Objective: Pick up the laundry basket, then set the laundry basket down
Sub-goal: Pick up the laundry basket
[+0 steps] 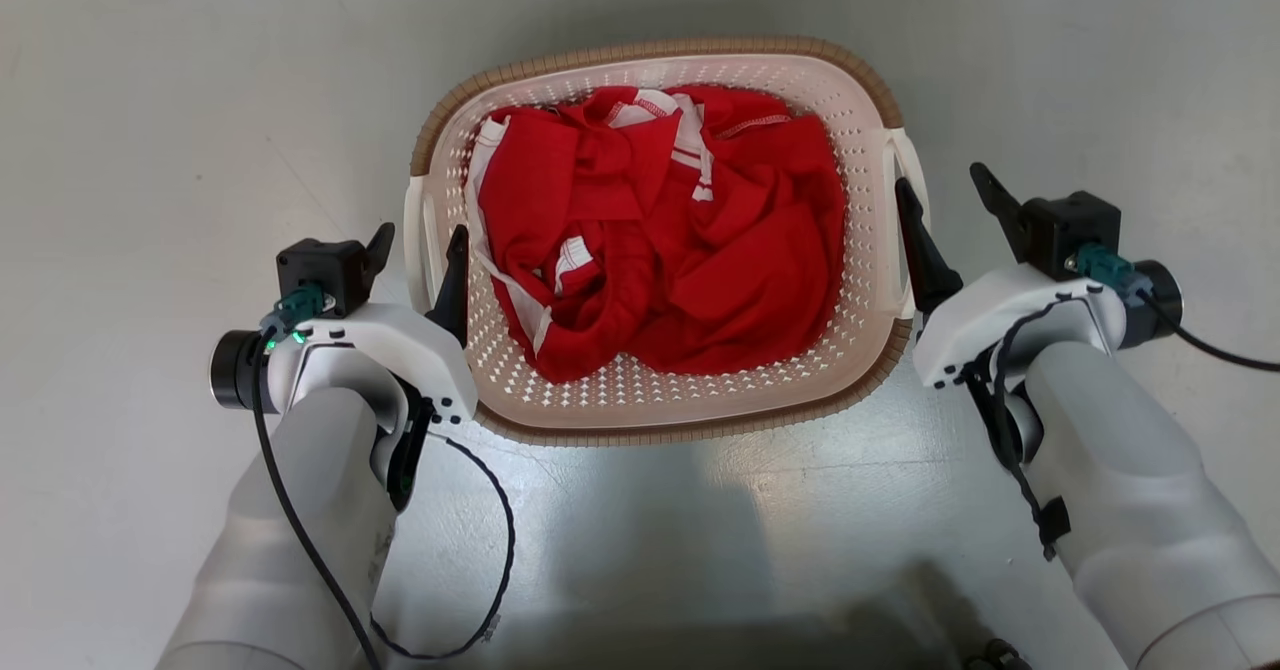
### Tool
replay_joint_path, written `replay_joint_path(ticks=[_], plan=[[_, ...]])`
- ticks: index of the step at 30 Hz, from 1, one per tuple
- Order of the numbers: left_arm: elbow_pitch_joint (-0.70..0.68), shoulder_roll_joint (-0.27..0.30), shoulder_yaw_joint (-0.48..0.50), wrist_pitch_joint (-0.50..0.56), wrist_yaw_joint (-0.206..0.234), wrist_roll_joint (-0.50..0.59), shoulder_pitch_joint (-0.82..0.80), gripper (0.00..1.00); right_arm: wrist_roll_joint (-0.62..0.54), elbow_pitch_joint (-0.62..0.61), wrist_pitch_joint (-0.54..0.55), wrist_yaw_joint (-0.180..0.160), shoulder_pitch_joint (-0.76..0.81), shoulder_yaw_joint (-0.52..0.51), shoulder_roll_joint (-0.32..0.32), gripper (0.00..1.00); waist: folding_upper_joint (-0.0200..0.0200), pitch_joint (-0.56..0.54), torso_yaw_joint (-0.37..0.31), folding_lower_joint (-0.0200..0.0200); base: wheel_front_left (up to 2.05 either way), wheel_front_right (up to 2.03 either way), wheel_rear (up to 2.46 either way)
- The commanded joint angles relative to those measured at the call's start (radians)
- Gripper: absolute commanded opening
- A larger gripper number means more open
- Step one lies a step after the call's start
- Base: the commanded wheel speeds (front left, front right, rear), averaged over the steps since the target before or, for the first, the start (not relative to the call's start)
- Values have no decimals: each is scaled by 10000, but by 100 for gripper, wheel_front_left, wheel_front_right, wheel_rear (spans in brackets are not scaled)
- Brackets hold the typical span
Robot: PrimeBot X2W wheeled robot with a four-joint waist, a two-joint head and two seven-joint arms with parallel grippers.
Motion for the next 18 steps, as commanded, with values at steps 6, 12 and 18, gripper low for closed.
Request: replay_joint_path(ticks=[6,12,18], plan=[[952,252,-203,-39,62,-259,-507,100,516,305,-136,29,-162,628,118,100,0,282,21,0,0,0,0],[1493,252,-551,-37,106,-460,-948,100,1032,712,-136,29,-392,1090,118,100,0,421,71,0,0,0,0],[1784,252,-906,84,235,-672,-1209,100,1309,1080,-136,29,-662,1464,118,100,0,544,107,0,0,0,0]])
